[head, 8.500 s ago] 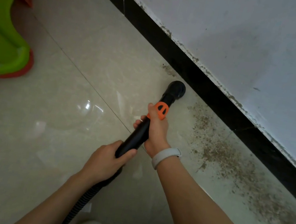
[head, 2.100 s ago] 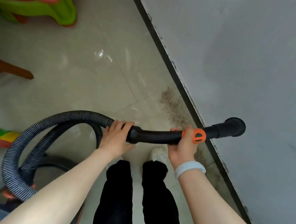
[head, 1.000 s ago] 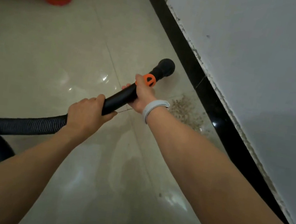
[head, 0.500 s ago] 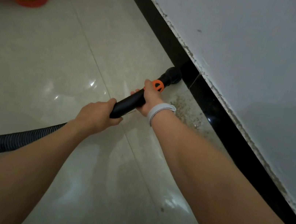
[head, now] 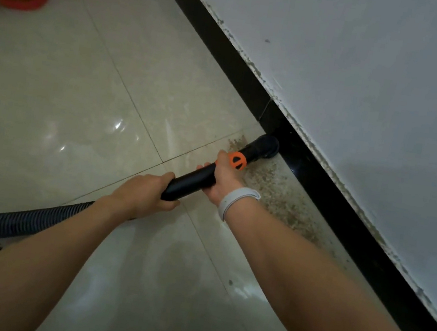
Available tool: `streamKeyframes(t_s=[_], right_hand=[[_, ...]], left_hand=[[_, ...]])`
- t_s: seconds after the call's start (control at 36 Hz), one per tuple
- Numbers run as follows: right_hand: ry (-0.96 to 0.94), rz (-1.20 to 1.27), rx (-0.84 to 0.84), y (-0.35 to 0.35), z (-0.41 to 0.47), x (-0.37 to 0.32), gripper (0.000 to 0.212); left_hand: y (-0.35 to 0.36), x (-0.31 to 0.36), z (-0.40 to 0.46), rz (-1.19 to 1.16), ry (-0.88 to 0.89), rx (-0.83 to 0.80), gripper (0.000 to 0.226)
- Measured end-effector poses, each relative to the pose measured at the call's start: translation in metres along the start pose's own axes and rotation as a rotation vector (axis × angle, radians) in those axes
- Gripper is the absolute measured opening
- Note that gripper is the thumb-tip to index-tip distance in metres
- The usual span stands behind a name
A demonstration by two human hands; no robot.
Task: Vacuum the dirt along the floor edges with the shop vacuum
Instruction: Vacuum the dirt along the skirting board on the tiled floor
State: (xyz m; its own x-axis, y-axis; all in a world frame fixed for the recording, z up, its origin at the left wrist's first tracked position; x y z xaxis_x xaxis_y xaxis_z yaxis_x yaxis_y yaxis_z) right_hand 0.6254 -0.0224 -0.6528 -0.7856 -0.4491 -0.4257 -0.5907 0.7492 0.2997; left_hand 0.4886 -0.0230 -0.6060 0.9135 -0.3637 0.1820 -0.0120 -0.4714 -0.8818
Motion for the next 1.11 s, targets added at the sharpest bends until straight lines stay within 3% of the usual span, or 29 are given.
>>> streamKeyframes(t_s=[0.5, 0.69, 0.83, 1.11], right_hand=[[0.017, 0.115, -0.020, -0.067, -0.022, 0.007, 0.034], [0.067, 0.096, -0.108, -0.028, -0.021, -0.003, 0.038], [0.078, 0.021, -0.162, 0.005, -0.020, -0.017, 0.048], [0.141, -0.084, -0.220, 0.034, -0.025, 0.012, 0.025]], left_hand=[[0.019, 0.045, -0.018, 0.124, 0.130, 0.006, 0.037], [-0.018, 0.028, -0.019, 0.236, -0.010, 0.170, 0.042], [-0.031, 0.018, -0.017, 0.195, -0.126, 0.222, 0.045], [-0.027, -0.012, -0.042, 0.101, -0.244, 0.176, 0.030]])
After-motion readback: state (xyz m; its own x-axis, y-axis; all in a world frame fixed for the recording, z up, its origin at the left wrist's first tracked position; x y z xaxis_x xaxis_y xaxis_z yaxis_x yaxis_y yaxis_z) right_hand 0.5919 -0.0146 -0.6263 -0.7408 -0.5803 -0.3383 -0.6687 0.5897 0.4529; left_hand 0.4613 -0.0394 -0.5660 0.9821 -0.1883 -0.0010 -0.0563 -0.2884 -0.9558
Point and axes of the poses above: each hand's wrist, its own z-axis towards the middle knuckle, its own y-axis out of the palm, x = y × z, the point moved 10 cm from there along z, towards the middle knuckle, and after that the axes turned 14 degrees about z, right-handed, at the moved point
